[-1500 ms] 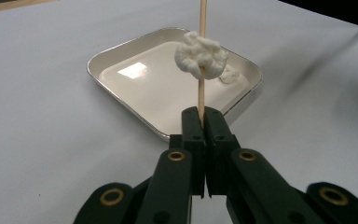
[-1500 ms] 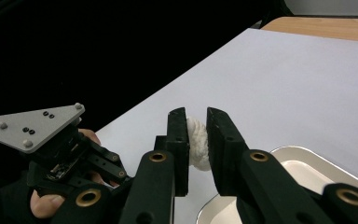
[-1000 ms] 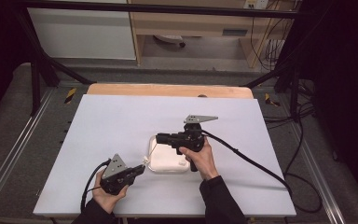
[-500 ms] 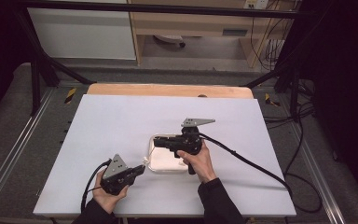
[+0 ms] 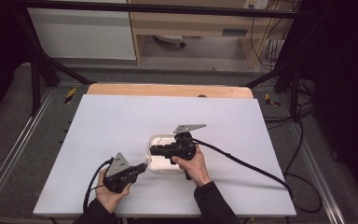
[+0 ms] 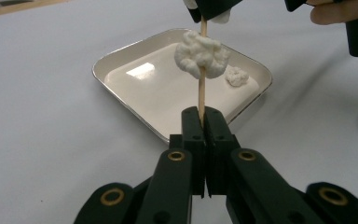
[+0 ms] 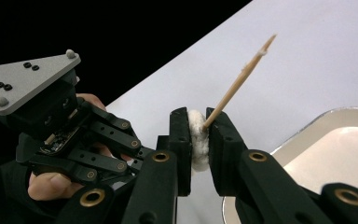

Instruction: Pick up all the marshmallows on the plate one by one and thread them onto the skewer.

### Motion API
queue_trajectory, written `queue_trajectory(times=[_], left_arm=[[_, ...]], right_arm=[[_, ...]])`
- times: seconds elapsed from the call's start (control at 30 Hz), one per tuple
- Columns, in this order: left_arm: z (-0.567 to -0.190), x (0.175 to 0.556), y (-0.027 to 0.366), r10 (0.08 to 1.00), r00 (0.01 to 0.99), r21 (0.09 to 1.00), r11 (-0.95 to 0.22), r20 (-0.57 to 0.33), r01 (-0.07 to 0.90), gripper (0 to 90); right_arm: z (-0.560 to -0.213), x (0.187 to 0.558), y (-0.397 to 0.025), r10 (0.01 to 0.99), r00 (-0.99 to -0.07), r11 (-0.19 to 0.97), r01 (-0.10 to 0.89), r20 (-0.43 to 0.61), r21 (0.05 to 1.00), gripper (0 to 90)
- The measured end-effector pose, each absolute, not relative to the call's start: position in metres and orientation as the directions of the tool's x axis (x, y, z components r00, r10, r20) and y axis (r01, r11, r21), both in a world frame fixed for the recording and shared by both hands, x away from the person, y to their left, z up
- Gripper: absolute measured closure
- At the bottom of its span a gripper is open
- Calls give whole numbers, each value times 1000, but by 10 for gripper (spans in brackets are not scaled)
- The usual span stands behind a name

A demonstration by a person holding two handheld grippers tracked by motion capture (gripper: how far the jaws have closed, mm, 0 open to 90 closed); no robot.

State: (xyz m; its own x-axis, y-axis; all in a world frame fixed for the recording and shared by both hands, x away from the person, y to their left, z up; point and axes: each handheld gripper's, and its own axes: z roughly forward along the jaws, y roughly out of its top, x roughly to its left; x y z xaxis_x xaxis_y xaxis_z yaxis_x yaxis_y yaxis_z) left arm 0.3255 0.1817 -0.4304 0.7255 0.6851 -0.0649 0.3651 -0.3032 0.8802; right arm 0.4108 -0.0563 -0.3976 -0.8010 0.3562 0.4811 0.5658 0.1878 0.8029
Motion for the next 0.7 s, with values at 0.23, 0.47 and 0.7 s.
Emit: queue_trajectory(times=[0.23, 0.47, 0.7], left_arm=[[-430, 327, 181, 689, 721, 879, -298, -73, 374, 885], [-431, 329, 189, 705, 701, 878, -264, -107, 400, 884], [-432, 329, 192, 702, 701, 874, -254, -127, 413, 884]], right_arm=[[-404, 411, -53, 362, -794, 197, 577, 488, 793, 780], [-381, 408, -67, 425, -812, 184, 511, 401, 840, 530], [-382, 406, -87, 519, -809, 278, 465, 276, 841, 206]])
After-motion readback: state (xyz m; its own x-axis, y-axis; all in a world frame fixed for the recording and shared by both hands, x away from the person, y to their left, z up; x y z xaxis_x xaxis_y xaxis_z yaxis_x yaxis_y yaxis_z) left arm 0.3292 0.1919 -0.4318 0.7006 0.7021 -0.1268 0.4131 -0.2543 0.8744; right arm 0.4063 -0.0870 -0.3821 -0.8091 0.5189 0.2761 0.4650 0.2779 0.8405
